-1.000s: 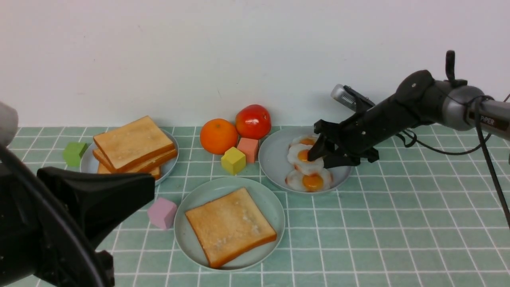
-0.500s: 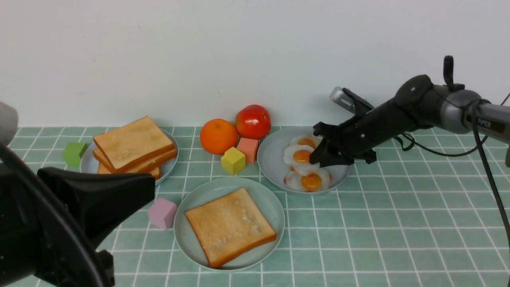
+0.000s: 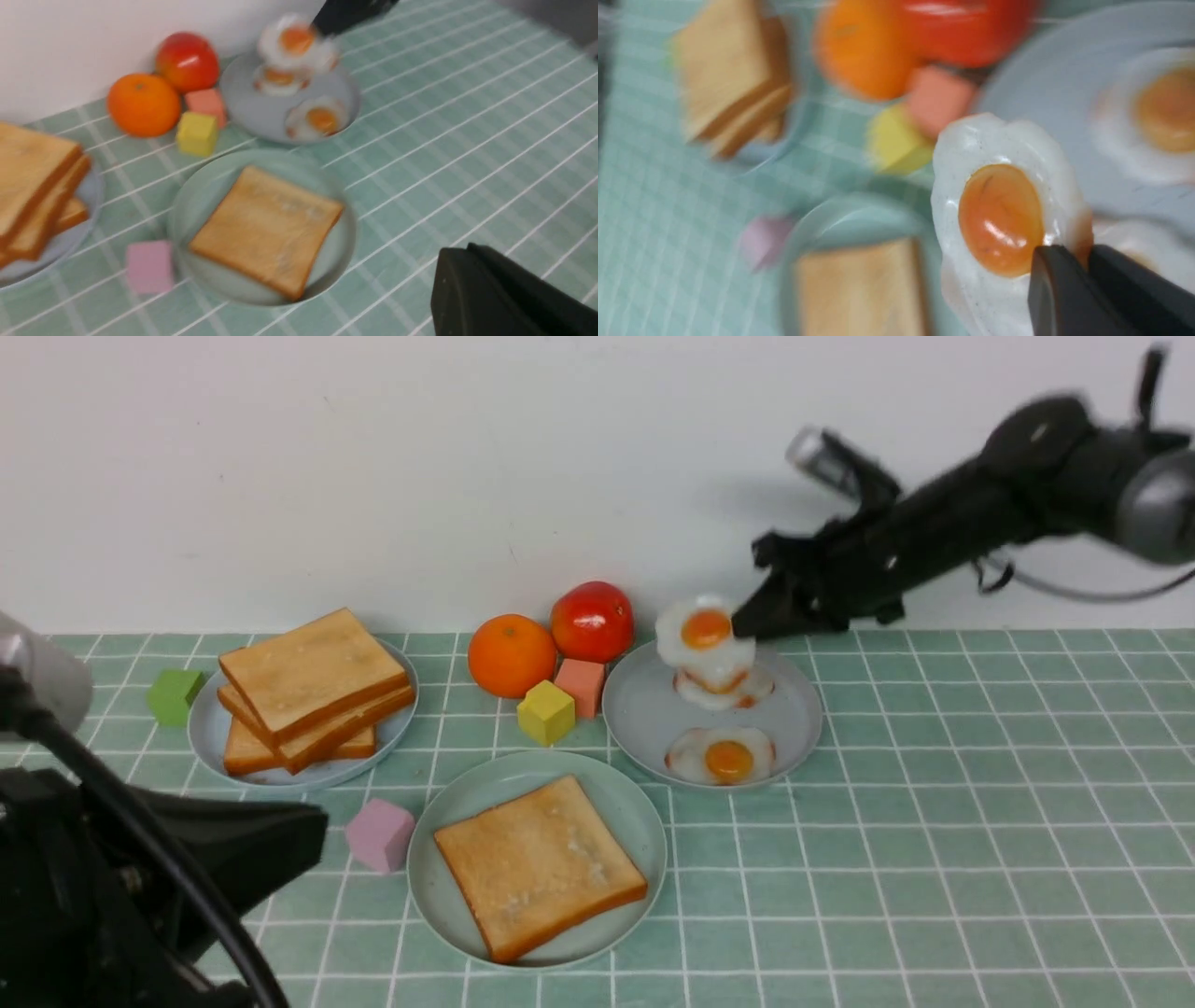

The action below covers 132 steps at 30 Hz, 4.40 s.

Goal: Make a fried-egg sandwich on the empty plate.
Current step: Use the right arm to place the fried egg on the slice of bread in the middle, then use the left arm to grab a slice of bread, then use the left arm to place a slice of bread on the fried egg in the middle

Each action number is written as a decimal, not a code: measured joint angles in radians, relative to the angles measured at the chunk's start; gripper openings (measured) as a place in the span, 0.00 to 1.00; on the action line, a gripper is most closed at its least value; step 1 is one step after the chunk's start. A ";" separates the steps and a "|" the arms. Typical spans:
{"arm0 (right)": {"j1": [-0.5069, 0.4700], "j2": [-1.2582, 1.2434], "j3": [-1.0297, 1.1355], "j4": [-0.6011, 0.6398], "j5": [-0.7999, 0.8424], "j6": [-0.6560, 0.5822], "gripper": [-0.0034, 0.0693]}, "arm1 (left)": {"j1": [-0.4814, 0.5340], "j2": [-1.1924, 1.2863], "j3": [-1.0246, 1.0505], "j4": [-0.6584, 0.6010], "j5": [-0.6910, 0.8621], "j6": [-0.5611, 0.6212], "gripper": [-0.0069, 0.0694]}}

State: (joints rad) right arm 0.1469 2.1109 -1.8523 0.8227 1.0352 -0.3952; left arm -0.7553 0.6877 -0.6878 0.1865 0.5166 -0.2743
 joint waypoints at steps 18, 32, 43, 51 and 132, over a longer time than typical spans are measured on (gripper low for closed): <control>0.314 0.000 0.232 0.033 -0.177 -0.010 0.14 | 0.000 0.000 0.000 0.286 0.093 -0.209 0.07; 0.304 0.084 0.233 0.017 -0.233 0.031 0.55 | 0.000 0.000 0.000 0.287 0.095 -0.224 0.08; 0.258 -0.262 0.233 -0.329 -0.013 0.111 0.47 | 0.000 0.198 -0.026 0.255 0.165 -0.345 0.07; 0.333 -0.631 0.241 -0.663 0.183 0.310 0.04 | 0.236 0.602 -0.279 0.074 0.160 -0.071 0.07; 0.383 -1.142 0.600 -0.601 0.179 0.368 0.16 | 0.003 1.038 -0.299 0.340 -0.034 0.099 0.18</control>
State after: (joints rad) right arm 0.5299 0.9684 -1.2528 0.2212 1.2138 -0.0270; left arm -0.7523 1.7257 -0.9865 0.5265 0.4821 -0.1748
